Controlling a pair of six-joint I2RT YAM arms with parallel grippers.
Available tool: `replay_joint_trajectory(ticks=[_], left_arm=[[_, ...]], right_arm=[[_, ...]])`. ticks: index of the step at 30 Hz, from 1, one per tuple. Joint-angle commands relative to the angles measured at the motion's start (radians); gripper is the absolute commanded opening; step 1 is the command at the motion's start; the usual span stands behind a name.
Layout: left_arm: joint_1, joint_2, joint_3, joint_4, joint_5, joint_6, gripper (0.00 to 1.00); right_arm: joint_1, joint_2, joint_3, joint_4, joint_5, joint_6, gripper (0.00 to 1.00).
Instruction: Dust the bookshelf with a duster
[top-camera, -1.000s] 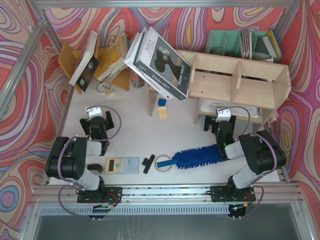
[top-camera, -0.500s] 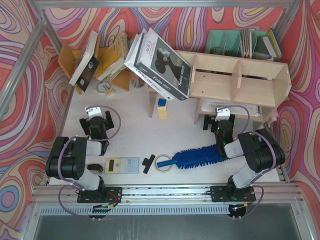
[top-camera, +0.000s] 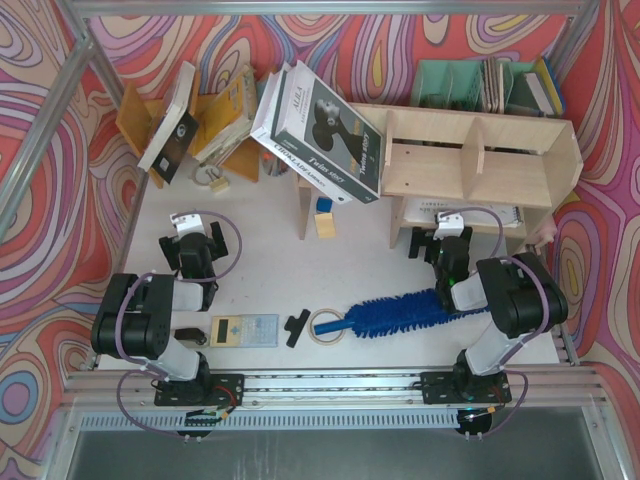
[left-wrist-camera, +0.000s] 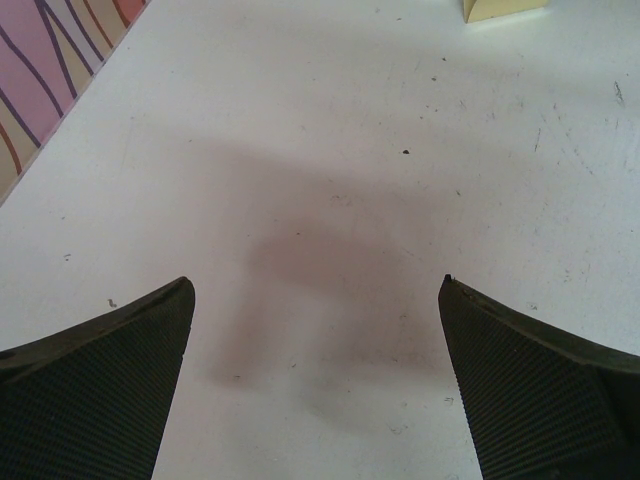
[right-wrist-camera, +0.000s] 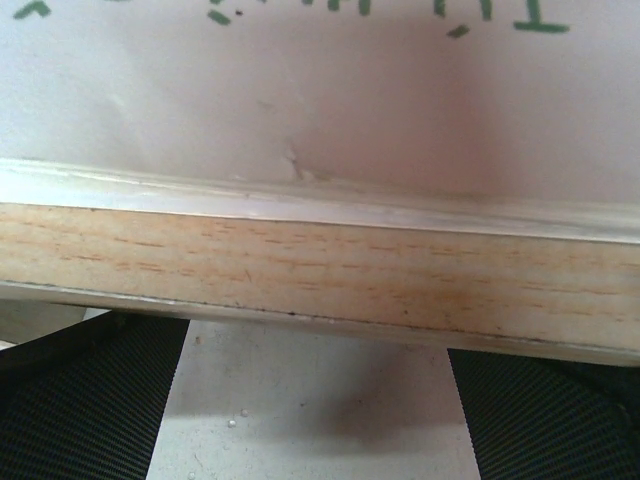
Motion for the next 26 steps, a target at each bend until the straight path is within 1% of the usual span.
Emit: replay_joint_trajectory(ticks=[1, 26], left_arm=[[0.008, -0.004, 0.01, -0.005, 0.01, -0.014, 0.98], [0.012, -0.003, 0.012, -0.008, 0.018, -0.02, 0.98]], right_arm=[[-0.007, 0.017, 0.017, 0.076, -0.043, 0.002, 0.97], [-0.007, 0.014, 0.016, 0.07, -0.042, 0.002, 0.97]])
